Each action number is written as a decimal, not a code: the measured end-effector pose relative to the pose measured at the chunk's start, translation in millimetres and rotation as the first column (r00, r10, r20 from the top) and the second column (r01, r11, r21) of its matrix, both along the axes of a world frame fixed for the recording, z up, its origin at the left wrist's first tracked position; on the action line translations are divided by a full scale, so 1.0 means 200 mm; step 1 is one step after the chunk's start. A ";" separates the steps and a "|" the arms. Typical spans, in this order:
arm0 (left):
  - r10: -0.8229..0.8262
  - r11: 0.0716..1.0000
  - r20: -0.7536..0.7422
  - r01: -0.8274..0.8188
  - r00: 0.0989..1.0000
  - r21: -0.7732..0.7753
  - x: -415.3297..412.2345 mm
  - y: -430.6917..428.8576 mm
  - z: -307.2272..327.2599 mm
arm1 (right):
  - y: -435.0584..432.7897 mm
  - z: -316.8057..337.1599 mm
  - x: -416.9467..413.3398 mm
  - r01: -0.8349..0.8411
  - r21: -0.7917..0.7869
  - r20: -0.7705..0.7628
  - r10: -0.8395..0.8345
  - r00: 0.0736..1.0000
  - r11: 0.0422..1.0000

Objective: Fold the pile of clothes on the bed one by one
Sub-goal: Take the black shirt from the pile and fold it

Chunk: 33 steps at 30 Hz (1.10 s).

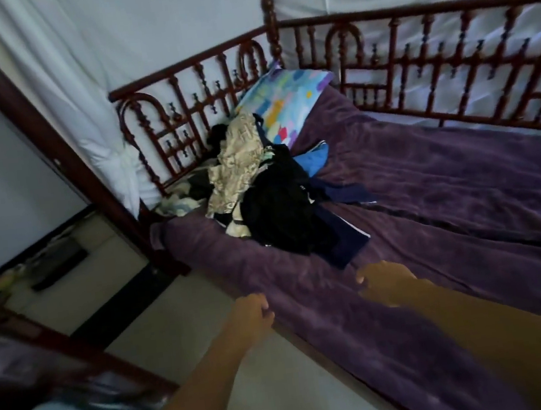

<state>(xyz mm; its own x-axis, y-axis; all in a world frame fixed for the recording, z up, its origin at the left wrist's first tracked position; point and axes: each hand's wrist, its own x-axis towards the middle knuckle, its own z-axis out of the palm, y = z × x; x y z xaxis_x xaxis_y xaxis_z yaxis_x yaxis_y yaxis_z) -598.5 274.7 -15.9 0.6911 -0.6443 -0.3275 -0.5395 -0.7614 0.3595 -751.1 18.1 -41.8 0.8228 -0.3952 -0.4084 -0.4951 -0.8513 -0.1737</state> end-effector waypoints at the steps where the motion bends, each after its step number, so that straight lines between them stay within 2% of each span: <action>1: 0.000 1.000 0.005 0.000 1.000 0.022 0.08 0.05 0.02 | 0.04 0.00 0.09 0.001 0.016 0.006 -0.002 1.000 1.000; 6: 0.020 1.000 0.026 -0.020 0.999 0.007 0.44 0.16 0.06 | 0.13 0.03 0.48 -0.021 0.035 0.023 0.020 1.000 0.999; 11: 0.012 1.000 -0.004 -0.012 1.000 -0.013 0.71 0.13 0.00 | 0.04 -0.05 0.80 0.030 0.038 0.000 -0.030 1.000 0.999; 17: 0.039 0.999 -0.041 -0.040 0.998 -0.022 1.20 -0.10 -0.11 | -0.20 -0.28 1.28 0.086 0.096 -0.036 -0.083 0.996 0.992; 23: 0.022 0.997 -0.109 -0.014 0.994 0.071 1.72 -0.41 -0.32 | -0.53 -0.50 1.90 0.167 0.118 -0.055 -0.161 0.985 0.979; 26: 0.046 0.997 -0.144 -0.036 0.988 0.067 1.92 -0.52 -0.43 | -0.71 -0.56 2.24 0.188 0.070 -0.030 -0.186 0.982 0.980; 30: 0.080 0.995 -0.168 -0.069 0.982 0.070 2.12 -0.57 -0.56 | -0.88 -0.61 2.70 0.268 0.008 0.113 -0.267 0.957 0.963; 33: 0.075 0.994 -0.191 -0.058 0.979 0.091 2.23 -0.59 -0.62 | -0.95 -0.69 2.93 0.269 -0.030 0.002 -0.269 0.963 0.963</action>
<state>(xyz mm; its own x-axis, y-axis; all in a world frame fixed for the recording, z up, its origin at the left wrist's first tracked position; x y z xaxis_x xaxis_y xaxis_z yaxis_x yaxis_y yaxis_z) -151.9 157.0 -139.2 0.6497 -0.5630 -0.5108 -0.4130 -0.8255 0.3846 -165.1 -171.4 -178.9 0.6838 -0.6137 -0.3948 -0.7066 -0.6918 -0.1485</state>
